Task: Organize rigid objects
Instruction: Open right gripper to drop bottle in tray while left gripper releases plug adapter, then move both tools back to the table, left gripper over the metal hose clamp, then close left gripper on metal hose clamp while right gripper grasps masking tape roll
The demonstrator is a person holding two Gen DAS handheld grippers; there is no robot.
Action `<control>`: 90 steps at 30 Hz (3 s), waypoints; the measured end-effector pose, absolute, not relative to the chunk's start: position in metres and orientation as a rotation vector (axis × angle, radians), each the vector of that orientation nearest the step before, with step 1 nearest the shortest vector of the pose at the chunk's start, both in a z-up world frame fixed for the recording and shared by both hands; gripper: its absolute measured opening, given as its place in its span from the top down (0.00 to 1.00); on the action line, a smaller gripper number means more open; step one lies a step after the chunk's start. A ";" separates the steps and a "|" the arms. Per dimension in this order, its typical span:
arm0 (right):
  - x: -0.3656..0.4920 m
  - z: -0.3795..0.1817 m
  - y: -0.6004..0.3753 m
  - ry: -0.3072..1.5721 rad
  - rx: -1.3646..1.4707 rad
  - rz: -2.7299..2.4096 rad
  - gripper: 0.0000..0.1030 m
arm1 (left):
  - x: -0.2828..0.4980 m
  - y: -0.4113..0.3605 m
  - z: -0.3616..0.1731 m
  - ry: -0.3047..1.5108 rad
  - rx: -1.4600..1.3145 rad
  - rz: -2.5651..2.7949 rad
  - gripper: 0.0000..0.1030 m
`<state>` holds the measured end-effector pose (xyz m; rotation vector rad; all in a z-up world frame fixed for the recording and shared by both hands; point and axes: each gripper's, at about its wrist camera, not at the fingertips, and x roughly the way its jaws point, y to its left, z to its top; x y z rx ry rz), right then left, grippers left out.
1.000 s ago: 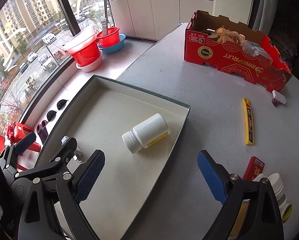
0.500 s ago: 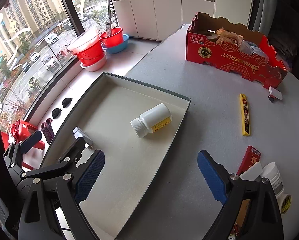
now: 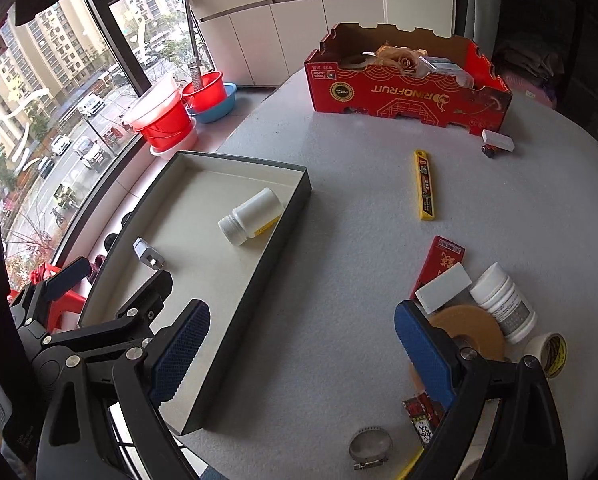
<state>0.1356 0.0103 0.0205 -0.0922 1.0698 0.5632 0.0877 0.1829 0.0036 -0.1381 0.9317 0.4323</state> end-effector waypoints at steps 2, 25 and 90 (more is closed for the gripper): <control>0.135 0.019 -0.016 1.070 -0.069 0.530 0.08 | 0.094 0.165 0.007 0.931 -0.128 0.393 0.00; 0.058 -0.049 -0.220 1.183 0.209 0.221 0.08 | 0.057 -0.001 -0.069 1.040 0.107 0.144 0.00; 0.057 -0.065 -0.146 1.096 -0.132 0.309 0.47 | 0.061 0.012 -0.076 1.053 -0.121 0.111 0.57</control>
